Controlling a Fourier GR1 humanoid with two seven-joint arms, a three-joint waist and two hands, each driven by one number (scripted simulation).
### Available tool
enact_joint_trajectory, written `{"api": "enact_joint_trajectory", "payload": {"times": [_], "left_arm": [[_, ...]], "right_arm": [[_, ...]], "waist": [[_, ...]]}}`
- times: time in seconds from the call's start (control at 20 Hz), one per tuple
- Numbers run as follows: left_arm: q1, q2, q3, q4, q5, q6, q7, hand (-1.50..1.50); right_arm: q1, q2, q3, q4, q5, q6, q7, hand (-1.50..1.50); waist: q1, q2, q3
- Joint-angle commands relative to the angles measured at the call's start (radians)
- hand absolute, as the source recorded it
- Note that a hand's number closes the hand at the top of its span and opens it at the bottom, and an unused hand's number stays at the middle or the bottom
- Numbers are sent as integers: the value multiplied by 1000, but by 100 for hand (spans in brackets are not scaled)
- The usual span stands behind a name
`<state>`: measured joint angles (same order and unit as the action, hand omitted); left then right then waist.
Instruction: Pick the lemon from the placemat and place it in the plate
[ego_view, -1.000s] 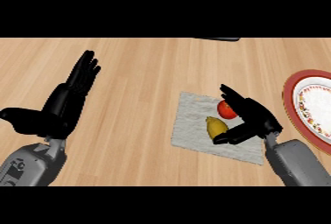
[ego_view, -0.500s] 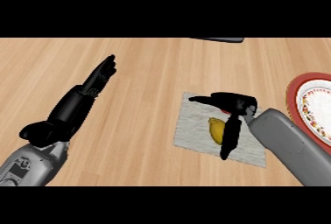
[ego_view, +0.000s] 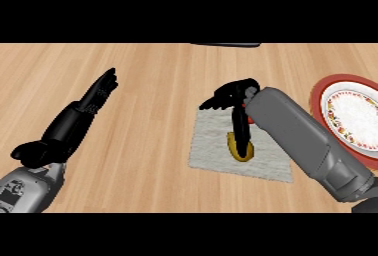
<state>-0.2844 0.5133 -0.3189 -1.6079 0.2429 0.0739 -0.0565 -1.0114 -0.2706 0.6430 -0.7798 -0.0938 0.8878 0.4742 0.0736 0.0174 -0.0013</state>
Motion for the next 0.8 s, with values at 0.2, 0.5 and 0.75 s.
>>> {"api": "enact_joint_trajectory", "payload": {"times": [0.2,0.5,0.75], "left_arm": [[70,-5,7,-7,-21,-9,-35,0],[4,-12,54,27,-3,-44,-8,0],[-24,-43,37,6,-20,-41,24,0]], "right_arm": [[-225,119,-13,305,-42,264,123,-150],[-278,130,12,451,73,242,21,-150],[-274,127,25,530,129,217,-59,-150]], "waist": [[-16,-8,0],[-24,1,1],[-14,9,2]]}}
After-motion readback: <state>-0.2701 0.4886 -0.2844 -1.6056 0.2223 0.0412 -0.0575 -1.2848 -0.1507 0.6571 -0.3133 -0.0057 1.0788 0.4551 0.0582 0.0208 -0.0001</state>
